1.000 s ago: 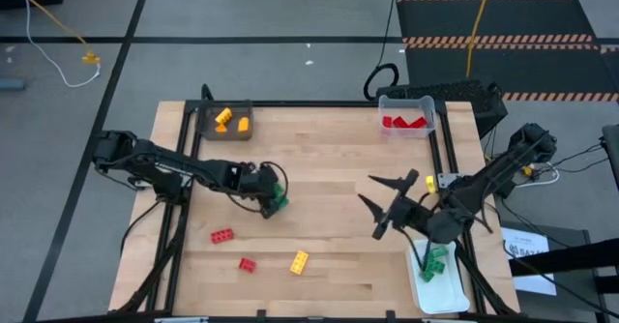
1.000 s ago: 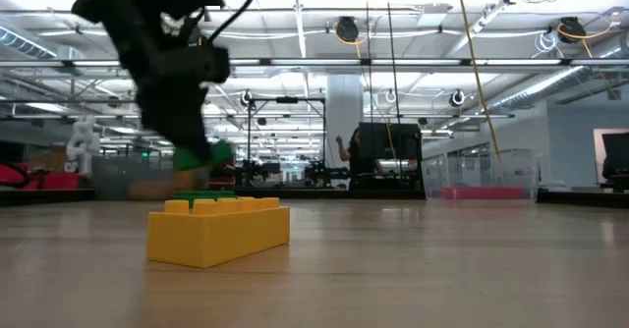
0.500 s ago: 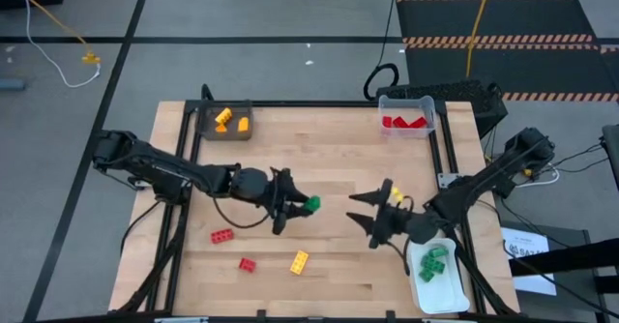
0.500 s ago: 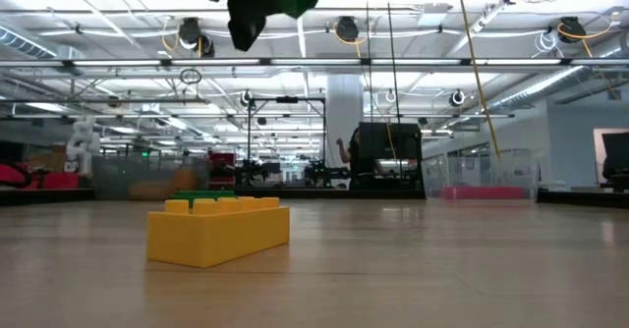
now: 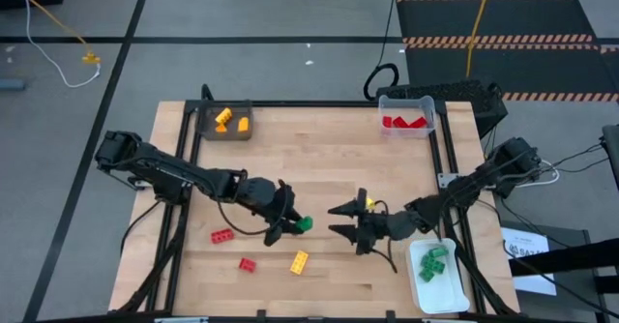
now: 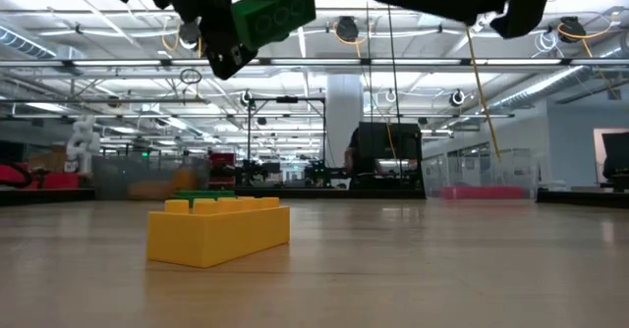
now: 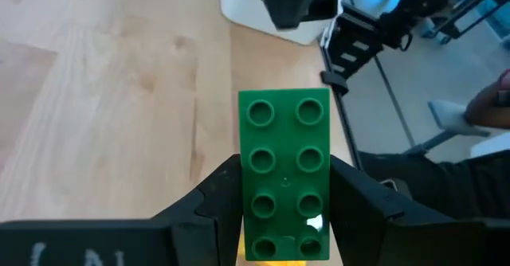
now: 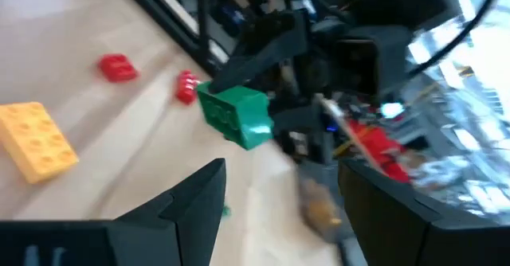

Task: Sort & place blocks by color
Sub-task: Put the green gamepiece into the white bin

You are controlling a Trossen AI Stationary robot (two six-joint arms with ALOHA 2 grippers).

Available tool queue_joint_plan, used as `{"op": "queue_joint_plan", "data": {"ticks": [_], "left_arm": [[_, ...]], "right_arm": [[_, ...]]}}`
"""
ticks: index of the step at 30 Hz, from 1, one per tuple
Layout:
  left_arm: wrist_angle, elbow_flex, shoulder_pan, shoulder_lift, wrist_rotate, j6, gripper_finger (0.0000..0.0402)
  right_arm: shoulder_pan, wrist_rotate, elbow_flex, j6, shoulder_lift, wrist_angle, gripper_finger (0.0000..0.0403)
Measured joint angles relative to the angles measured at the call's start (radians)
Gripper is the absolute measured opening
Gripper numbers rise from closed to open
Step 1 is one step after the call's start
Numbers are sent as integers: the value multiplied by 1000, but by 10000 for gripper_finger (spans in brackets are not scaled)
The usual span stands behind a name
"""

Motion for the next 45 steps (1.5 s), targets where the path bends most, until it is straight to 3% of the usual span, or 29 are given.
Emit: {"op": "queue_joint_plan", "data": {"ticks": [8,15,29,35,41,45], "left_arm": [[1,0,41,19,-3,-3,147],[-8,28,60,84,24,-11,147],[-193,337,16,275,39,82,147],[-201,344,19,275,36,93,148],[-202,344,25,273,28,113,166],[-194,344,42,275,3,138,198]], "right_arm": [[-72,-154,0,73,67,35,235],[-74,-153,0,58,63,55,235],[-53,-165,-1,98,64,12,230],[-42,-177,-1,71,64,17,178],[-41,-181,-1,-2,64,14,84],[-44,-167,1,0,62,24,74]]}}
